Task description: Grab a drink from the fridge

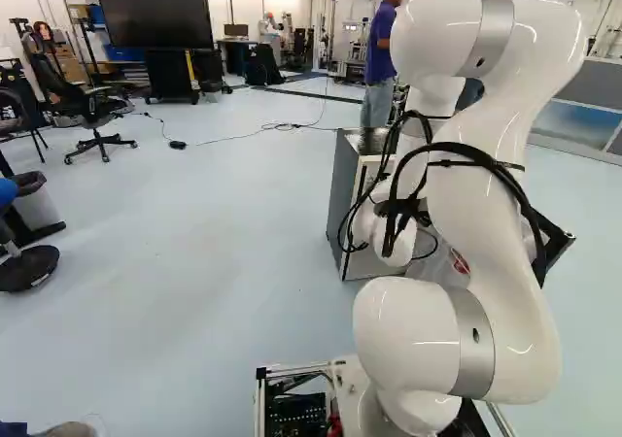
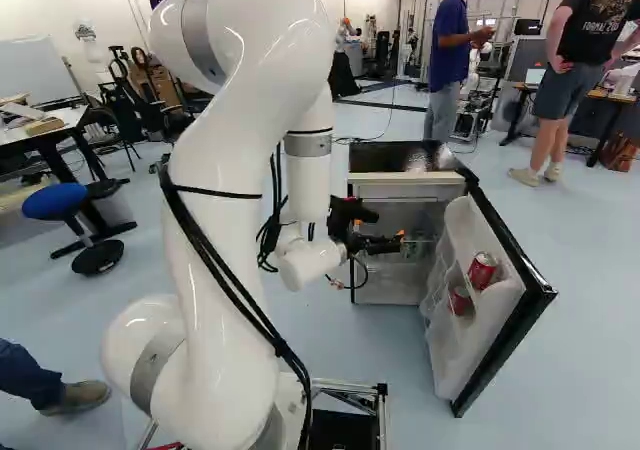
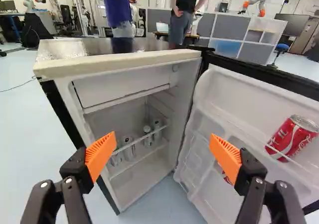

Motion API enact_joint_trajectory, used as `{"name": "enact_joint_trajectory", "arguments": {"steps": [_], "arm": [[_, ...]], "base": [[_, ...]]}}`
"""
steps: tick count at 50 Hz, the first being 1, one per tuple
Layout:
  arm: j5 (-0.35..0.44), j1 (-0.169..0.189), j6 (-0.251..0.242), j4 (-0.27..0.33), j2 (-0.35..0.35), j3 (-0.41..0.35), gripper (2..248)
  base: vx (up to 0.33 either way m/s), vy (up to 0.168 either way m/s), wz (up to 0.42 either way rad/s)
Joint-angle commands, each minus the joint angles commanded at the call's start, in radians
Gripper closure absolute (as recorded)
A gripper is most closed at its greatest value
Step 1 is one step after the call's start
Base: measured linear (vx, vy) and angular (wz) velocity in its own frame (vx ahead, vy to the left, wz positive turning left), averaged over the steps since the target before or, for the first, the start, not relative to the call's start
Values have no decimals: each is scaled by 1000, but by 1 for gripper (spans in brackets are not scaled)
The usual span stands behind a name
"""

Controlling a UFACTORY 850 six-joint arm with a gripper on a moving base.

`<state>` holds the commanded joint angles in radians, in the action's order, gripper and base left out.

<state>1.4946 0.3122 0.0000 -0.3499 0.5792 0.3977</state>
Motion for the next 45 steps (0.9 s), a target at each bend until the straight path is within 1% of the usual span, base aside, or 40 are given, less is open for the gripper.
{"name": "enact_joint_trajectory", "arguments": {"steps": [8,19,45], "arm": [[2,8,0,-10,26,14,3],[13,23,0,-31,38,28,3],[41,84,0,-86,71,82,3]], "base": [[0,0,0],[0,0,0],[0,0,0]]}}
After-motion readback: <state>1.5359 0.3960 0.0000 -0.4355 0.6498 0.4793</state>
